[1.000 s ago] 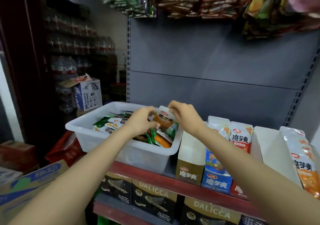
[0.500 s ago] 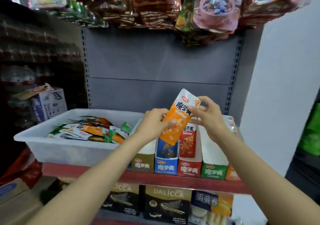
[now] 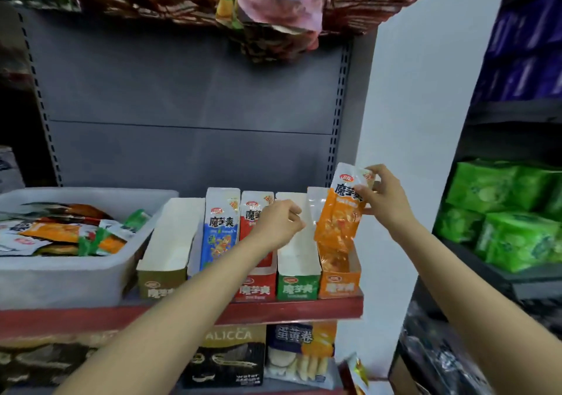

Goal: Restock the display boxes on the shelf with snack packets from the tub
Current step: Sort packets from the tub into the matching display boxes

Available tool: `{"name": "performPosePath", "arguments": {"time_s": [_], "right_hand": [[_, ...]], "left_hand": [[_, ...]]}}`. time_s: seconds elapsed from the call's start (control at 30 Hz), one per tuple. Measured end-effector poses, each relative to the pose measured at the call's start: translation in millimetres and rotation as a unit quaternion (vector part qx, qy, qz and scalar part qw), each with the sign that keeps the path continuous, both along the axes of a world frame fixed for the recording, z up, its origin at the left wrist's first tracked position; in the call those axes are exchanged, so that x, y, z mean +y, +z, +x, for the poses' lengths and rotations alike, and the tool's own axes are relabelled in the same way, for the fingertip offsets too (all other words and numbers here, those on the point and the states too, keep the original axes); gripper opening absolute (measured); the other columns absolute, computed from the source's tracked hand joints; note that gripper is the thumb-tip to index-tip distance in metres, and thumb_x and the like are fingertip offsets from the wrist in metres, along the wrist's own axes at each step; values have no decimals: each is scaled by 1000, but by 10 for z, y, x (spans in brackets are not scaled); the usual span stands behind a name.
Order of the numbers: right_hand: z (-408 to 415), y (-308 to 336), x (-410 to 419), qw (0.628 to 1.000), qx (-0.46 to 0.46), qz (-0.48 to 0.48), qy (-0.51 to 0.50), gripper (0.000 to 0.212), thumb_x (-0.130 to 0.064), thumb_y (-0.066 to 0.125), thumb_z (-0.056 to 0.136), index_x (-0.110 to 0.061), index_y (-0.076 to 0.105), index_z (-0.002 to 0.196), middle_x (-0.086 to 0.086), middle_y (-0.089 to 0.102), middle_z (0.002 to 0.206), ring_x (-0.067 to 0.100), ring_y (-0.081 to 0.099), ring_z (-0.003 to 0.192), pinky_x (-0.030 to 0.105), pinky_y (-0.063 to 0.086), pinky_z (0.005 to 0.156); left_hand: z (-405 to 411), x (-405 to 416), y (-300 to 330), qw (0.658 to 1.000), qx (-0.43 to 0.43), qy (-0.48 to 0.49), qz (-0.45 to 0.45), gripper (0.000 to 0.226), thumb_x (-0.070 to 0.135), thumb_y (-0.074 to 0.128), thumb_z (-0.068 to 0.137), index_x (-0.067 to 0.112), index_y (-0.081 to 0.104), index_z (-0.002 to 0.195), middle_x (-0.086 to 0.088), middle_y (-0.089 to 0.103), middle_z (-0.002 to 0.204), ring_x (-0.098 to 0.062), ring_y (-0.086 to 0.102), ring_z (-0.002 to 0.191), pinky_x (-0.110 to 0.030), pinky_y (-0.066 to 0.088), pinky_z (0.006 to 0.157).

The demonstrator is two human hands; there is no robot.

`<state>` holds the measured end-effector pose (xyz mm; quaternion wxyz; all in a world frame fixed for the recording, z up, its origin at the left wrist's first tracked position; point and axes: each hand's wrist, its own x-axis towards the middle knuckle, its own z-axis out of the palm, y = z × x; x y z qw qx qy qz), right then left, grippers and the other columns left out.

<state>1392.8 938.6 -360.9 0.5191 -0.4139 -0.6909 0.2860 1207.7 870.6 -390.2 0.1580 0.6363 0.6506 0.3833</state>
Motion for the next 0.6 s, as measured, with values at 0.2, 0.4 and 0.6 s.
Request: {"name": "performPosePath", "arguments": {"time_s": [0.2, 0.4, 0.6], "right_hand": [[109, -34, 163, 999, 27, -43, 9, 22, -8, 53, 94, -10, 45, 115, 16, 60, 111, 25, 62, 89, 30, 53, 59], [42, -209, 198, 993, -70, -64, 75, 20, -9, 56, 92, -11, 47, 110, 11, 64, 106, 24, 65, 92, 27, 56, 66], [-18, -339, 273, 966, -255, 43, 19, 28, -16, 70, 83, -12, 62, 110, -3, 57, 98, 4, 53, 78, 13, 40, 66]], "left_hand": [[179, 151, -109, 999, 3, -19, -44, 41, 19, 58, 92, 10, 50, 132, -8, 57, 127, -23, 55, 112, -26, 42, 86], [244, 228, -154, 996, -50, -9, -71, 50, 9, 62, 87, 6, 46, 134, -14, 64, 116, -25, 65, 96, -34, 54, 84], [278, 248, -200, 994, -74, -5, -81, 46, 7, 61, 89, 4, 48, 133, -15, 64, 110, -21, 66, 78, -26, 55, 72]]}}
